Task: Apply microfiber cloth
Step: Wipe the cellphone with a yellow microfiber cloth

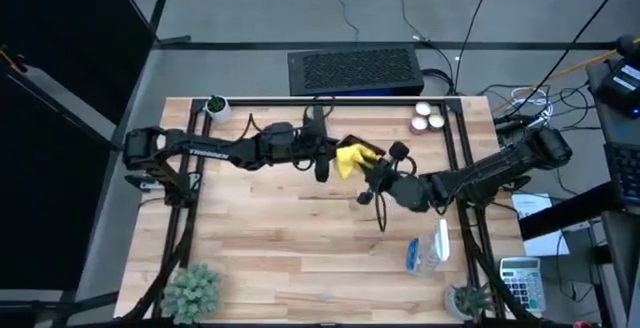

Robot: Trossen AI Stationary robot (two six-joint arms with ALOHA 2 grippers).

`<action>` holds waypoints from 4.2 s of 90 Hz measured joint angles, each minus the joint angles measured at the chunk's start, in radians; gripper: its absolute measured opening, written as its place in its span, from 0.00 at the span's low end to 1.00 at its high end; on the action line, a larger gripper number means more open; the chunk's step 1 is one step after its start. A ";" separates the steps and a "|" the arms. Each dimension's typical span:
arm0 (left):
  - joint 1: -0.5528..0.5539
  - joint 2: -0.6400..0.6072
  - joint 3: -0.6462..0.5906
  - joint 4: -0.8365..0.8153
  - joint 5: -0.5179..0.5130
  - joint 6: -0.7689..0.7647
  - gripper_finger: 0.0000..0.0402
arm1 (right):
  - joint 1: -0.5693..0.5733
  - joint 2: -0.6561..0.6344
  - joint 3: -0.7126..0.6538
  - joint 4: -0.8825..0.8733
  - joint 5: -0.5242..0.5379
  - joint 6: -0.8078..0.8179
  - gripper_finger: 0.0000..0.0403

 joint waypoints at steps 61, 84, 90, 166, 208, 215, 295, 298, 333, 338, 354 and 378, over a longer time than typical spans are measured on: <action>-0.026 -0.025 0.005 -0.095 0.039 0.011 0.03 | -0.012 -0.004 0.085 0.224 0.021 -0.284 0.02; -0.049 -0.026 0.000 -0.097 0.063 0.047 0.03 | -0.019 -0.005 0.085 -0.116 0.038 -0.006 0.02; -0.047 -0.028 0.000 -0.098 0.054 0.051 0.03 | 0.004 -0.004 0.083 -0.177 0.106 0.021 0.02; -0.045 -0.031 0.002 -0.120 -0.029 0.102 0.03 | 0.011 0.126 0.206 0.048 -0.002 -0.142 0.04; -0.049 -0.039 0.002 -0.158 -0.045 0.186 0.03 | 0.028 0.067 0.207 -0.417 0.046 0.241 0.04; -0.050 -0.040 0.002 -0.146 -0.044 0.185 0.03 | 0.031 0.066 0.205 -0.293 0.048 0.141 0.04; -0.056 -0.092 -0.002 -0.177 -0.079 0.225 0.03 | -0.003 0.092 0.209 -0.543 -0.084 0.369 0.04; -0.058 -0.107 0.001 -0.173 -0.079 0.236 0.03 | 0.007 0.094 0.207 -0.586 -0.084 0.409 0.04; -0.063 -0.135 0.005 -0.182 -0.087 0.222 0.03 | 0.112 0.084 0.206 -0.387 -0.089 0.383 0.04; -0.065 -0.127 0.005 -0.165 -0.091 0.208 0.03 | 0.104 0.087 0.208 -0.225 -0.097 0.273 0.04; -0.080 -0.115 0.004 -0.091 -0.087 0.175 0.03 | 0.027 0.101 0.208 0.048 -0.108 0.044 0.04; -0.086 -0.110 0.003 -0.145 -0.114 0.161 0.03 | 0.014 0.091 0.210 -0.186 -0.030 0.100 0.04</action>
